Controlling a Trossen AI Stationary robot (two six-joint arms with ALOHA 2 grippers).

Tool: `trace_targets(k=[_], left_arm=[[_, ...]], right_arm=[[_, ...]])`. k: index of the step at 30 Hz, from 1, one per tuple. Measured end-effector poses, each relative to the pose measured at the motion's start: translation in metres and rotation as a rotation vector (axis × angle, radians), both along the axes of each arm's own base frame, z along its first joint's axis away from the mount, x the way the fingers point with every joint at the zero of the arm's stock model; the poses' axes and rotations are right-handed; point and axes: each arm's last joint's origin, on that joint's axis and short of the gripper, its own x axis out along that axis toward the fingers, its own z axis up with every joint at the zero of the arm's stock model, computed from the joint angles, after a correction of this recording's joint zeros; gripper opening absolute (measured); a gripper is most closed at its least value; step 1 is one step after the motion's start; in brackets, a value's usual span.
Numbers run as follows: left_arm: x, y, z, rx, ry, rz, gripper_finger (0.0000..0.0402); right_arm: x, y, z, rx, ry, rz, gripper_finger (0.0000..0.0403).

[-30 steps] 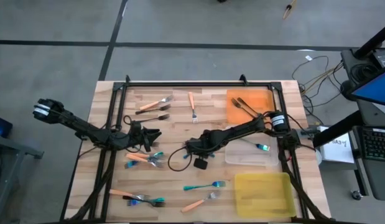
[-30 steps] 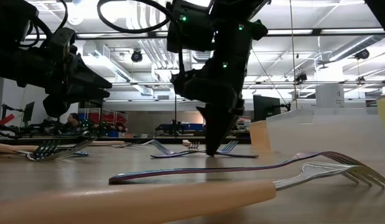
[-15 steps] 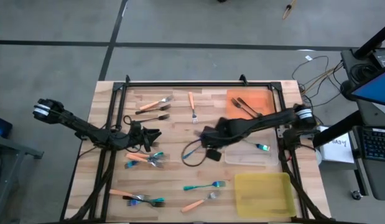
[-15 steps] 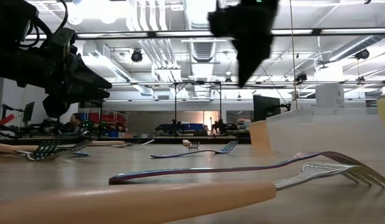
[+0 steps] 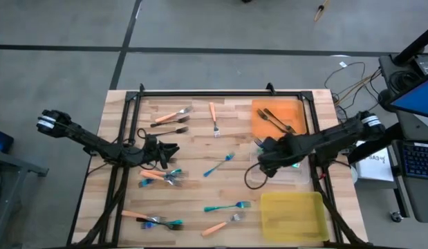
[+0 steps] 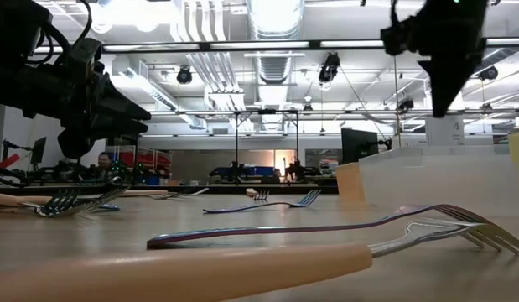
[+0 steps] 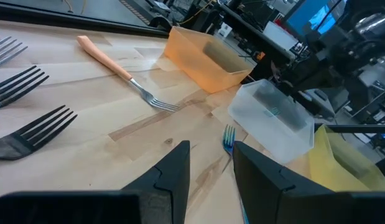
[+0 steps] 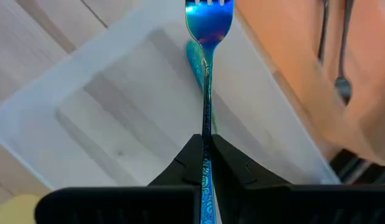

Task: Sort silverware by color (type)
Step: Put the blue fork into the transparent bin

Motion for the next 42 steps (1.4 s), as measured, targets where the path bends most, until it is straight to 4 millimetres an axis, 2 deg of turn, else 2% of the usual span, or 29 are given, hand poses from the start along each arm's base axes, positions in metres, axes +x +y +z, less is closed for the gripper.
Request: trace_targets(k=[5, 10, 14, 18, 21, 26, 29, 31, 38, 42], left_arm=[[0.0, 0.0, 0.0, -0.004, -0.006, 0.01, 0.0103], [0.0, 0.0, 0.001, -0.007, -0.013, 0.011, 0.0103], [0.0, 0.0, 0.001, -0.007, -0.012, 0.011, 0.0103], [0.0, 0.0, 0.001, -0.007, -0.012, 0.011, 0.0103], [0.0, 0.0, 0.001, -0.007, -0.012, 0.011, 0.0103], [0.0, 0.0, 0.001, -0.007, -0.012, 0.011, 0.0103], [0.0, 0.0, 0.001, -0.007, -0.012, 0.011, 0.0103], [0.0, 0.0, 0.001, -0.007, -0.013, 0.011, 0.0103], [0.0, 0.0, 0.001, -0.007, -0.014, 0.01, 0.0103], [0.0, 0.0, 0.001, -0.01, -0.02, 0.01, 0.0103]], right_arm=[[-0.015, -0.001, -0.014, 0.023, -0.027, -0.026, 0.0013], [-0.02, -0.003, -0.025, 0.016, 0.011, -0.034, 0.0042], [-0.02, -0.002, -0.025, 0.022, 0.009, -0.034, 0.0072], [-0.014, 0.0, -0.015, 0.072, -0.025, -0.036, 0.0098], [-0.003, 0.007, -0.006, 0.13, -0.132, 0.004, 0.0107], [0.026, 0.035, 0.006, 0.189, -0.456, 0.279, 0.0101], [0.037, 0.052, 0.005, 0.2, -0.542, 0.379, 0.0093], [0.044, 0.063, 0.0, 0.207, -0.54, 0.418, 0.0089], [0.072, 0.097, -0.038, 0.225, -0.381, 0.519, 0.0084], [0.092, 0.111, -0.05, 0.247, -0.34, 0.586, 0.0087]])
